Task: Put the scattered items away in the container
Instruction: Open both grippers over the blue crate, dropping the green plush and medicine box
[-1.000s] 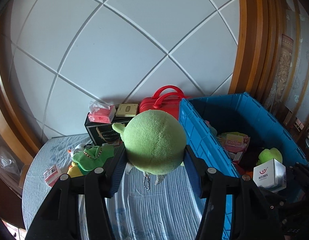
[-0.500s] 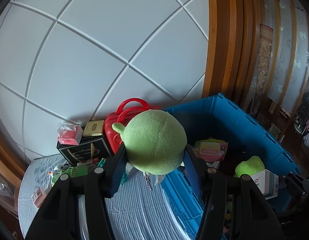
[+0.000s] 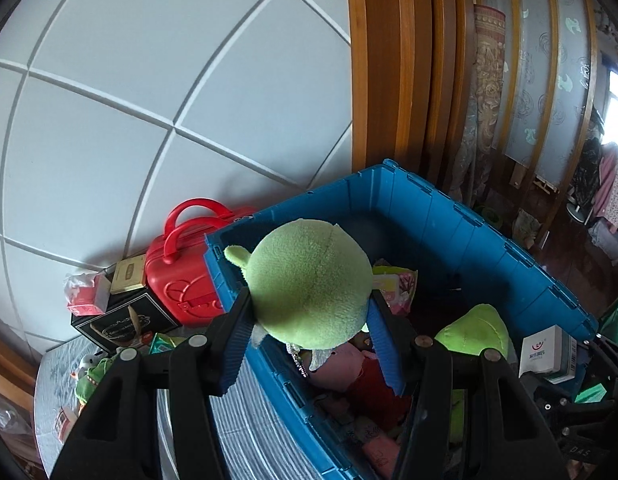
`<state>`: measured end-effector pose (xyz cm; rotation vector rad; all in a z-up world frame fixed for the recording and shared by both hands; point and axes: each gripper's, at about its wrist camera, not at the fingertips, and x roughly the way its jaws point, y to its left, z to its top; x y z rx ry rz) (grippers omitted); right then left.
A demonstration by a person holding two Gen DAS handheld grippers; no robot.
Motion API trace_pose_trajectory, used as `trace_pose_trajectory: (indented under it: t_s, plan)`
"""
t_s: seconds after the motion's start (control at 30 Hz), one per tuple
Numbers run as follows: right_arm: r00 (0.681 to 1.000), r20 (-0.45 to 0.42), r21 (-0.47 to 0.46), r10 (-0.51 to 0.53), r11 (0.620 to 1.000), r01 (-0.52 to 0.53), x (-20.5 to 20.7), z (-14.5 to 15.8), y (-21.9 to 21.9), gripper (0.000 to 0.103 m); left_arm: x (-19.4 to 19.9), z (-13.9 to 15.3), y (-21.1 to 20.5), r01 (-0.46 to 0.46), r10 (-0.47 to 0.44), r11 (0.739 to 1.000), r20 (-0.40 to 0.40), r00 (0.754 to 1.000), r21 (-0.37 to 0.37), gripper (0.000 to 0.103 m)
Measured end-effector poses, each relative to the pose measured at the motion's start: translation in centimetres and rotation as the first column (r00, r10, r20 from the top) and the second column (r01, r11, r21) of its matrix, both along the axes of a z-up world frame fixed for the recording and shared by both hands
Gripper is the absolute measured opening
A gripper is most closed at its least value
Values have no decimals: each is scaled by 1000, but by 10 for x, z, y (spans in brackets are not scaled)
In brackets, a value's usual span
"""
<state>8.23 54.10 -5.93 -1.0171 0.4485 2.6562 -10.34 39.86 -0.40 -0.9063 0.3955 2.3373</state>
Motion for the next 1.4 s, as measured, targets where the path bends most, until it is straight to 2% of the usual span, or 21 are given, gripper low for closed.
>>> trace_pose_trajectory:
  t_s: [0.3, 0.57, 0.6, 0.63, 0.67, 0.7, 0.73, 1.07, 1.4]
  plan:
    - [997, 27, -13, -69, 998, 69, 19, -12, 31, 65, 0, -16, 43, 51, -51, 998, 25, 998, -30, 55]
    - [996, 38, -18, -86, 996, 86, 25, -15, 43, 65, 2, -18, 58, 58, -57, 998, 20, 998, -35, 55]
    - [996, 37, -13, -83, 996, 84, 25, -14, 42, 66, 2, -17, 58, 44, -44, 998, 10, 999, -38, 57]
    - [996, 35, -6, -84, 996, 84, 25, -13, 41, 72, 2, -16, 58, 30, -30, 999, 4, 1000, -33, 63]
    - [996, 30, -2, -88, 996, 88, 25, -12, 40, 94, 0, -16, 58, 15, -15, 999, 7, 1000, -36, 70]
    - [995, 17, 0, -95, 995, 95, 26, -10, 41, 103, -1, -16, 57, -7, 8, 999, 5, 1000, -44, 91]
    - [995, 4, 5, -100, 995, 100, 27, -9, 40, 102, -2, -15, 54, -28, 28, 999, -5, 1000, -44, 103]
    - [998, -3, 4, -56, 998, 56, 21, -3, 24, 102, -9, -19, 13, -102, 102, 994, -3, 995, -37, 103]
    - [999, -18, 27, 48, 999, -47, 2, 4, -24, 102, -10, -19, -54, -166, 166, 986, -1, 986, -7, 103]
